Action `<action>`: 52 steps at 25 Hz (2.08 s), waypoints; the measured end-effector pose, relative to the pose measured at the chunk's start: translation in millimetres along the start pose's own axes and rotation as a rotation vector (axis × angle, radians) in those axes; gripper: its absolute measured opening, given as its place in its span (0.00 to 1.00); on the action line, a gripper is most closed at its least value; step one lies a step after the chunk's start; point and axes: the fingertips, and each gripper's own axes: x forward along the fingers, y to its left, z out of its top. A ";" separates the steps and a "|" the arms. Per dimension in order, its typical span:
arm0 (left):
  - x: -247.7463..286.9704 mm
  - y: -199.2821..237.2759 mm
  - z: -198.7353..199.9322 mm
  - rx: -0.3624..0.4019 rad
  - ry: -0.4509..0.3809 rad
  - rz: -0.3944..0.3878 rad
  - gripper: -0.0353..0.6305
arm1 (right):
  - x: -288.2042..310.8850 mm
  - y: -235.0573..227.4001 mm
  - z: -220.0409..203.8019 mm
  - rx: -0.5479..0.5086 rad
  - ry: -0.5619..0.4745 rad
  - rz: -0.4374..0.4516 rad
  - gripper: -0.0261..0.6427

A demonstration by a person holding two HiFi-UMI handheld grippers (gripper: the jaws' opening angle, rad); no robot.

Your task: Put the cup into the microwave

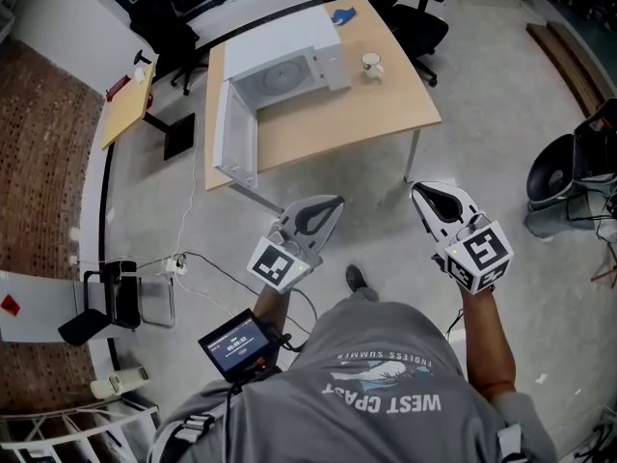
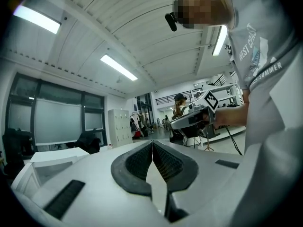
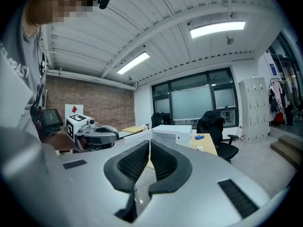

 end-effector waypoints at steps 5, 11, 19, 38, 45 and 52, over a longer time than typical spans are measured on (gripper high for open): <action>15.9 72.0 -7.2 -0.004 -0.010 -0.022 0.09 | 63.7 -27.1 6.5 0.005 0.006 -0.025 0.07; 26.9 142.7 -13.1 0.007 -0.023 -0.040 0.09 | 125.6 -51.1 18.0 -0.007 0.001 -0.052 0.07; 69.0 206.9 -35.0 0.000 0.002 -0.031 0.09 | 185.5 -106.2 13.6 -0.005 0.012 -0.041 0.07; 235.0 360.8 -136.7 -0.103 0.078 0.049 0.09 | 356.3 -322.2 -57.5 0.051 0.113 -0.004 0.07; 282.0 393.8 -185.4 -0.160 0.129 0.060 0.09 | 416.2 -392.1 -111.0 0.072 0.207 -0.015 0.07; 318.7 413.1 -234.4 -0.216 0.184 0.064 0.09 | 461.6 -446.1 -177.6 0.094 0.317 -0.020 0.07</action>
